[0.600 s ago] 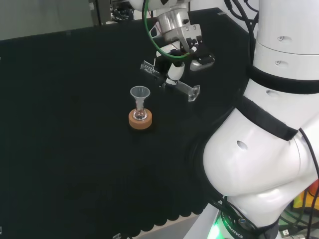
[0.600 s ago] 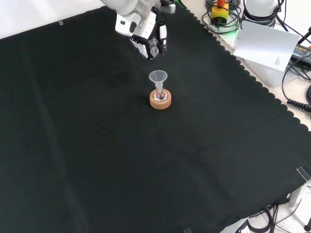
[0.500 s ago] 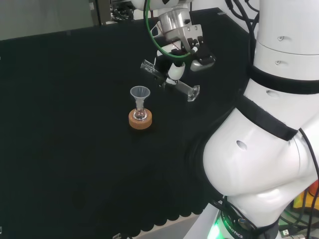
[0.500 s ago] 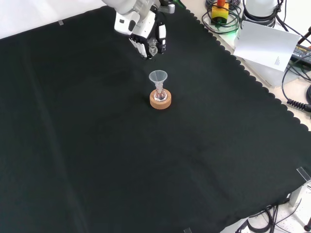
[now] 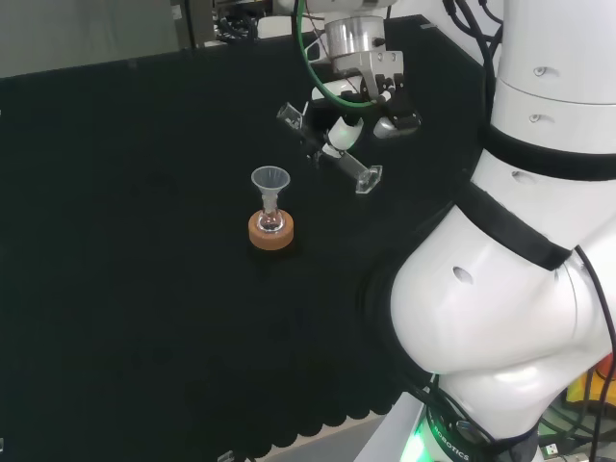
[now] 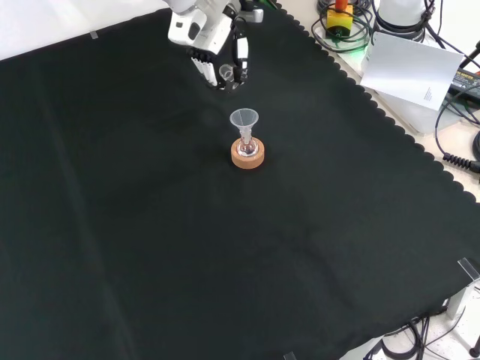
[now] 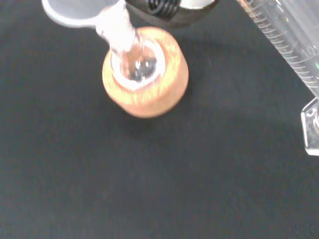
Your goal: Put the graduated cylinder back on the table.
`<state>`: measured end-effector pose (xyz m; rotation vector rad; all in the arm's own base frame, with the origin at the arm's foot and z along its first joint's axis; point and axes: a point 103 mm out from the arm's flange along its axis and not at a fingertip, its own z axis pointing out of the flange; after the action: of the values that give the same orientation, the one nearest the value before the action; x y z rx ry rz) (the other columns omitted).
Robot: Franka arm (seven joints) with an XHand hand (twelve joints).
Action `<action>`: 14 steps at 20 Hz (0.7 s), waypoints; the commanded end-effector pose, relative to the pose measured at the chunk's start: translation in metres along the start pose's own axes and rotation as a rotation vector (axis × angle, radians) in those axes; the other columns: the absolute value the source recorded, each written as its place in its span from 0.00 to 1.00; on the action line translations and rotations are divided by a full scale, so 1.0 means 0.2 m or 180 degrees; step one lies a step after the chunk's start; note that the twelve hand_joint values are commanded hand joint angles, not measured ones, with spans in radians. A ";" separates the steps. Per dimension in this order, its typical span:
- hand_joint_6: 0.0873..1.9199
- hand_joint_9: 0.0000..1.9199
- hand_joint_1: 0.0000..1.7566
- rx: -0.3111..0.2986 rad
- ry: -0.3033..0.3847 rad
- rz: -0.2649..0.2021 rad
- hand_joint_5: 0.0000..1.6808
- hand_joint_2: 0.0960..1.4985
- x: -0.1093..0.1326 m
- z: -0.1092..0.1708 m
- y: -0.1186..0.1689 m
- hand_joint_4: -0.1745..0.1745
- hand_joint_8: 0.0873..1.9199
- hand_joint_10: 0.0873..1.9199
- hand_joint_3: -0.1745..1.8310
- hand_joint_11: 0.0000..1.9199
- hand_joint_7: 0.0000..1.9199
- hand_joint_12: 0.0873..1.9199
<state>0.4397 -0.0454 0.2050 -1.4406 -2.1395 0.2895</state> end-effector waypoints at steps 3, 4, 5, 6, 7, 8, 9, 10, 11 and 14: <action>0.38 0.78 0.72 -0.0862 0.0599 -0.0255 0.67 0.67 -0.20 -0.01 0.24 0.62 0.29 0.00 0.08 0.67 0.63 0.34; 0.38 0.78 0.72 -0.0912 0.0634 -0.0284 0.67 0.67 -0.21 -0.01 0.27 0.62 0.29 0.00 0.08 0.67 0.63 0.34; 0.38 0.78 0.72 -0.0967 0.0672 -0.0310 0.67 0.67 -0.22 -0.02 0.30 0.62 0.29 0.00 0.08 0.67 0.63 0.34; 0.38 0.78 0.72 -0.1018 0.0704 -0.0332 0.67 0.67 -0.24 -0.02 0.33 0.62 0.29 0.00 0.08 0.67 0.63 0.34; 0.38 0.78 0.72 -0.1062 0.0745 -0.0347 0.67 0.67 -0.25 -0.02 0.35 0.62 0.29 0.00 0.08 0.67 0.63 0.34; 0.38 0.78 0.72 -0.1101 0.0805 -0.0363 0.68 0.67 -0.26 -0.01 0.38 0.62 0.29 0.00 0.08 0.67 0.63 0.34; 0.38 0.78 0.72 -0.1151 0.0843 -0.0379 0.68 0.67 -0.27 -0.01 0.41 0.62 0.29 0.00 0.08 0.67 0.63 0.34; 0.38 0.78 0.72 -0.1211 0.0894 -0.0391 0.68 0.67 -0.28 -0.01 0.44 0.62 0.29 0.00 0.08 0.67 0.63 0.34; 0.38 0.78 0.72 -0.1283 0.0937 -0.0406 0.68 0.67 -0.29 0.00 0.46 0.62 0.29 0.00 0.08 0.67 0.63 0.34; 0.38 0.78 0.72 -0.1491 0.1025 -0.0430 0.68 0.67 -0.32 0.02 0.52 0.62 0.29 0.00 0.08 0.67 0.63 0.34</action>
<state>0.5144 -0.0562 0.1523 -1.4403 -2.0966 -0.3121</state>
